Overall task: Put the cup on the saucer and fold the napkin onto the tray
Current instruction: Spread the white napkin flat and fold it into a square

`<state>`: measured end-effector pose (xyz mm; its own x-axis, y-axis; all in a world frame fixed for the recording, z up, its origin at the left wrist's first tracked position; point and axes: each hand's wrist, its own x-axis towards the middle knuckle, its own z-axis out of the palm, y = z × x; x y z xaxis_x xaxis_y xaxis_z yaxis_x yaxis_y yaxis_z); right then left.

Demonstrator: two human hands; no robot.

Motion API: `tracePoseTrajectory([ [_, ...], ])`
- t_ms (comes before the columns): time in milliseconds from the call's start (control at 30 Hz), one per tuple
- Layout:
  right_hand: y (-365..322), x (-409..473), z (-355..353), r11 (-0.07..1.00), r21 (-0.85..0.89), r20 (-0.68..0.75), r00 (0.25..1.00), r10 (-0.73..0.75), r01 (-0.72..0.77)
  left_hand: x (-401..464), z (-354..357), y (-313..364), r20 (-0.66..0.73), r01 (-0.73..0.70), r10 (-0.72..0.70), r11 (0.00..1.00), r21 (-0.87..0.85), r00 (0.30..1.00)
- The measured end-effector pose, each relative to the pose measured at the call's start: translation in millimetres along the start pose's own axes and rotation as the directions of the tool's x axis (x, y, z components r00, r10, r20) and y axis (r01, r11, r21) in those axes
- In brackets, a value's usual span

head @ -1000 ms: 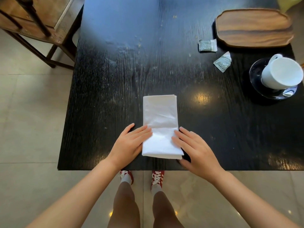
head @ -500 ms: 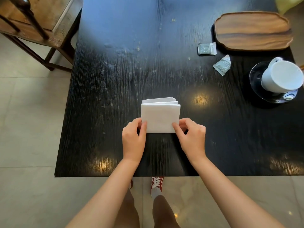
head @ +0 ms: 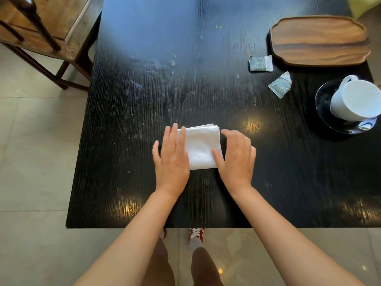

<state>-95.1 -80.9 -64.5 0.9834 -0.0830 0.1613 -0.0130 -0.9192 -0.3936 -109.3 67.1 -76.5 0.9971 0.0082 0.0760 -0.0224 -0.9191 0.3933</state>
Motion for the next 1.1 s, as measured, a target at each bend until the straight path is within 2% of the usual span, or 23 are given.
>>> tracePoseTrajectory([
  [100,3,8,6,0.953,-0.132,0.169,0.953,-0.251,0.274,7,5,-4,0.171,-0.175,0.158,0.981,0.088,0.972],
  [200,7,16,12,0.909,-0.093,0.349,0.868,-0.353,0.407,12,13,-9,0.258,-0.195,0.145,0.964,0.182,0.955],
  [267,14,21,15,0.900,-0.089,0.437,0.829,-0.349,0.426,13,17,-10,0.272,-0.180,0.121,0.963,0.203,0.955],
  [367,19,24,20,0.890,-0.085,0.469,0.806,-0.360,0.447,14,20,-9,0.270,-0.154,0.095,0.966,0.208,0.958],
  [667,13,16,19,0.898,-0.121,0.468,0.822,-0.323,0.422,10,18,-9,0.293,-0.161,0.099,0.968,0.193,0.951],
  [900,13,-29,7,0.902,-0.137,0.487,0.821,-0.300,0.410,-33,6,-1,0.327,-0.186,0.131,0.972,0.143,0.936],
  [933,12,-36,4,0.903,-0.142,0.488,0.822,-0.293,0.406,-42,2,2,0.317,-0.148,0.097,0.979,0.141,0.943],
  [1000,11,-47,-3,0.914,-0.148,0.483,0.834,-0.267,0.379,-57,-9,9,0.246,0.048,-0.070,0.994,0.095,0.967],
  [1067,10,-54,-6,0.921,-0.148,0.489,0.836,-0.248,0.360,-63,-17,12,0.187,0.255,-0.246,0.966,-0.029,0.951],
  [1100,10,-57,-6,0.921,-0.148,0.497,0.832,-0.245,0.360,-63,-20,13,0.163,0.306,-0.289,0.948,-0.089,0.943],
])
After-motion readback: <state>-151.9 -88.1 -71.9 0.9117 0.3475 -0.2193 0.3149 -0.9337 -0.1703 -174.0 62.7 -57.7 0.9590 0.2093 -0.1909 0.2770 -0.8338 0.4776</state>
